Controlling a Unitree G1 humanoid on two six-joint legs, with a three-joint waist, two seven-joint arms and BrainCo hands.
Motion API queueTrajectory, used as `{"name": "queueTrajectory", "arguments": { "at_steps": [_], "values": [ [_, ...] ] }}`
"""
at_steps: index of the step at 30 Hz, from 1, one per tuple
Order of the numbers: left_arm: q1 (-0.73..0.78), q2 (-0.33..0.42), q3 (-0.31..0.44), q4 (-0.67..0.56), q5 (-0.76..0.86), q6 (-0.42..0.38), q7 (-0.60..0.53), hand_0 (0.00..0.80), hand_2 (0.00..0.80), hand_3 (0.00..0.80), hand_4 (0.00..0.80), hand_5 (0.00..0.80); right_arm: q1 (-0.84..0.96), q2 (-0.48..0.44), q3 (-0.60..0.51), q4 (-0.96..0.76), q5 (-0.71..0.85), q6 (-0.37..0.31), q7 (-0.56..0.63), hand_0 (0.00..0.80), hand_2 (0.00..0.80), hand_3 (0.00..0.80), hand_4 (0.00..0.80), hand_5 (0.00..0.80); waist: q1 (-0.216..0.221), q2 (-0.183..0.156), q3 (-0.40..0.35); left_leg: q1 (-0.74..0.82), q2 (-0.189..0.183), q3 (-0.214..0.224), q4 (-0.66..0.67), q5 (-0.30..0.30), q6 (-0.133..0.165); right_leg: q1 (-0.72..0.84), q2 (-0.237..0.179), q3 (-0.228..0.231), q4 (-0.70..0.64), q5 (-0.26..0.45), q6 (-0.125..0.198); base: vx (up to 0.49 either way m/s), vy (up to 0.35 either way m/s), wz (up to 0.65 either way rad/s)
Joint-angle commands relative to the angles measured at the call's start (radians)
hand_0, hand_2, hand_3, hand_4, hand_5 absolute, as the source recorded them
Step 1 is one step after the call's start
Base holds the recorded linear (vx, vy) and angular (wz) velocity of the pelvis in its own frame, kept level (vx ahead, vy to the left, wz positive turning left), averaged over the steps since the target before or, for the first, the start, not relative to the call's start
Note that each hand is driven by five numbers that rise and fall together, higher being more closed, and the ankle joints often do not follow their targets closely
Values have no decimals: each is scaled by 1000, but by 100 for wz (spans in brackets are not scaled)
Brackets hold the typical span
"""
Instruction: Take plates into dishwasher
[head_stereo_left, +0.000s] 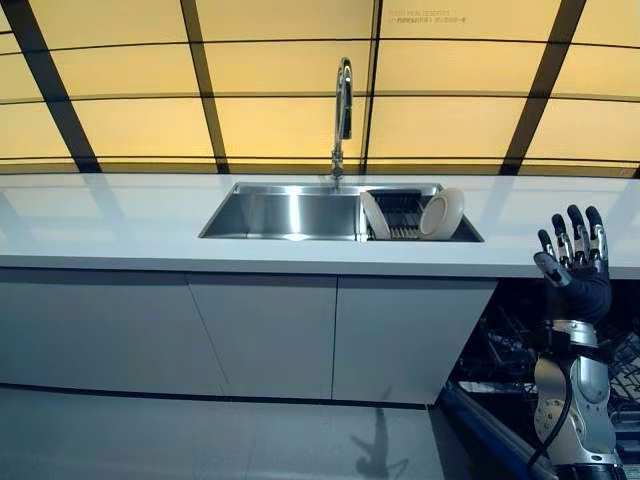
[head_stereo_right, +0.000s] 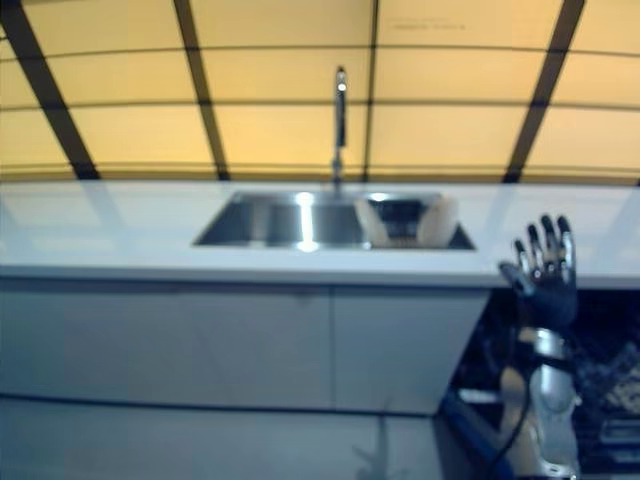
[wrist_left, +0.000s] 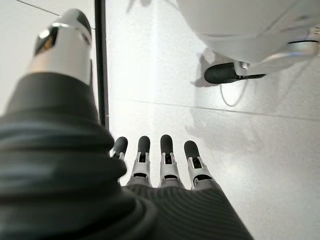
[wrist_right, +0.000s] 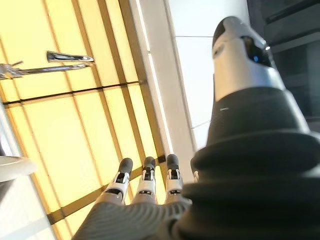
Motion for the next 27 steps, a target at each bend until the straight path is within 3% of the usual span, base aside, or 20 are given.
{"name": "queueTrajectory", "arguments": {
  "at_steps": [1, 7, 13, 15, 20, 22, 27],
  "values": [
    [-76, 46, -20, 30, 19, -15, 0, 0, 0, 0, 0, 0, -115, -82, -54, -114, -74, -70, -42, 0, 0, 0, 0, 0, 31, -57, 6, -34, -12, 39, 172, -97, 40, -75, -18, 9, 127, -20, -26, 46, -146, -4],
    [-73, 34, -31, -4, 45, -2, -11, 0, 0, 0, 0, 0, -137, -169, -53, -122, -150, 49, -80, 0, 0, 0, 0, 0, 29, -68, 11, -48, -5, 25, 254, -128, 33, -80, -13, 10, 177, -52, -51, 61, -131, 1],
    [-42, 30, -32, -7, 52, -23, -4, 0, 0, 0, 0, 0, -117, -183, -39, -121, -147, 94, -68, 0, 0, 0, 0, 0, 35, -77, 24, -127, -8, 25, 429, -54, 25, -72, 5, 23, 165, -45, -75, 43, -101, -7],
    [-41, 34, -30, -1, 54, -19, -5, 0, 0, 0, 0, 0, -132, -186, -35, -117, -152, 101, -75, 0, 0, 0, 0, 0, 43, -77, 33, -157, -22, 19, 430, -48, 29, -70, 8, 31, 170, -47, -75, 63, -32, 0],
    [-49, 43, -49, 31, 33, -22, 1, 0, 0, 0, 0, 0, -207, -198, 6, -88, -174, 124, -109, 0, 0, 0, 0, 0, 82, -55, 32, -192, -58, -9, 210, 3, 21, -55, 29, 42, 171, -72, -65, 154, 21, -4],
    [-43, 39, -56, 42, 27, -34, 6, 0, 0, 0, 0, 0, -222, -195, 14, -68, -178, 127, -96, 0, 0, 0, 0, 0, 110, -44, 27, -230, -64, -39, 101, 92, 4, -25, 44, 59, 155, -82, -61, 303, 33, -21],
    [-20, 29, -63, 54, -4, -67, 6, 0, 0, 0, 0, 0, -223, -179, 21, -44, -175, 126, -60, 0, 0, 0, 0, 0, 148, -23, 29, -307, -51, 0, 37, 202, -10, 43, 58, 66, 126, -103, -63, 321, 71, -4]
  ]
}}
